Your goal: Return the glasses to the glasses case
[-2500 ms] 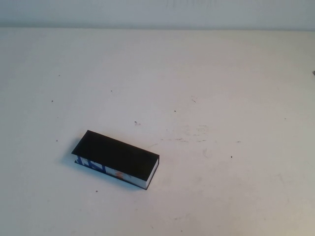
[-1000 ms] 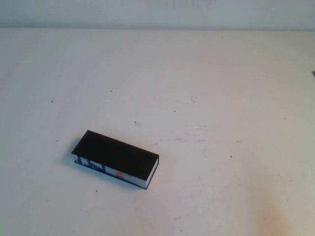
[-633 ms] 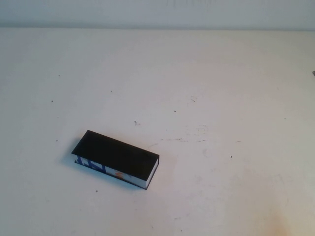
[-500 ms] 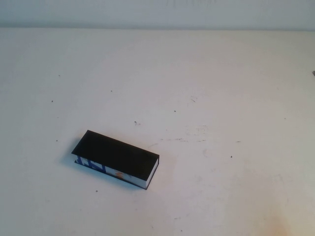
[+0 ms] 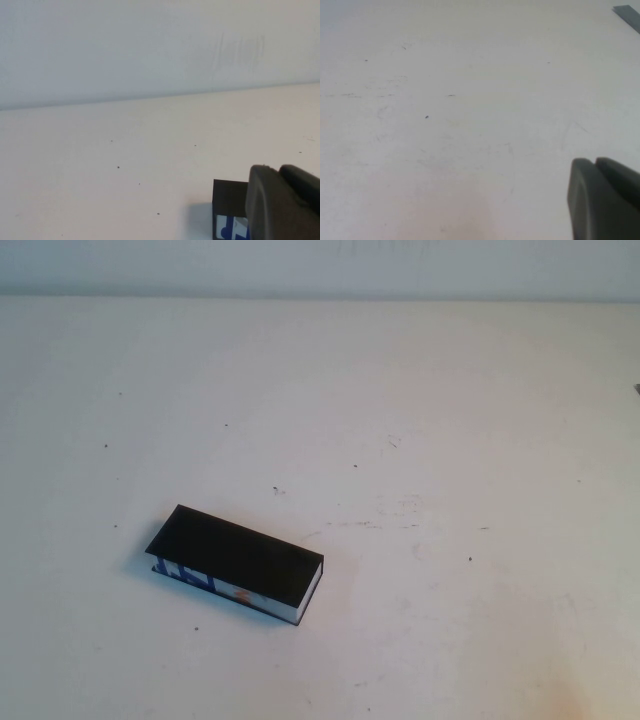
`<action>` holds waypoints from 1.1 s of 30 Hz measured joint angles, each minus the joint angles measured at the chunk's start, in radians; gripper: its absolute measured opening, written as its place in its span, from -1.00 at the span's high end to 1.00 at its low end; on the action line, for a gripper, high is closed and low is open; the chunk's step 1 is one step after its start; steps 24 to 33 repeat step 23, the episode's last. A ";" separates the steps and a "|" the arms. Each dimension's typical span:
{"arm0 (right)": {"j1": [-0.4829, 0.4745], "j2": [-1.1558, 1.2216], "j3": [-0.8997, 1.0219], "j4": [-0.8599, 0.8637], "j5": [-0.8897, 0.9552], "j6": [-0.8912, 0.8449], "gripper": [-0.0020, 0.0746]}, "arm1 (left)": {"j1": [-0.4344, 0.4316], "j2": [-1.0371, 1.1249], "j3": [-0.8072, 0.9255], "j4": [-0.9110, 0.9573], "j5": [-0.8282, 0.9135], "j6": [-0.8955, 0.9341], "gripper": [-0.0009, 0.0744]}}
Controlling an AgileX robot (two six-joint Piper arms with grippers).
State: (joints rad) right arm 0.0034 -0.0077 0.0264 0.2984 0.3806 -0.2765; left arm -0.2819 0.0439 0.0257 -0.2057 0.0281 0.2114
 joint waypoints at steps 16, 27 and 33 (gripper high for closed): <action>0.000 -0.002 0.000 0.000 0.000 0.000 0.98 | 0.171 -0.054 0.002 0.083 0.329 0.004 0.98; 0.000 -0.002 0.000 0.000 0.000 -0.001 0.98 | 0.172 -0.055 0.002 0.098 0.358 0.000 0.98; 0.000 -0.002 0.000 0.000 0.000 -0.001 0.98 | 0.172 -0.055 0.002 0.098 0.358 0.000 0.98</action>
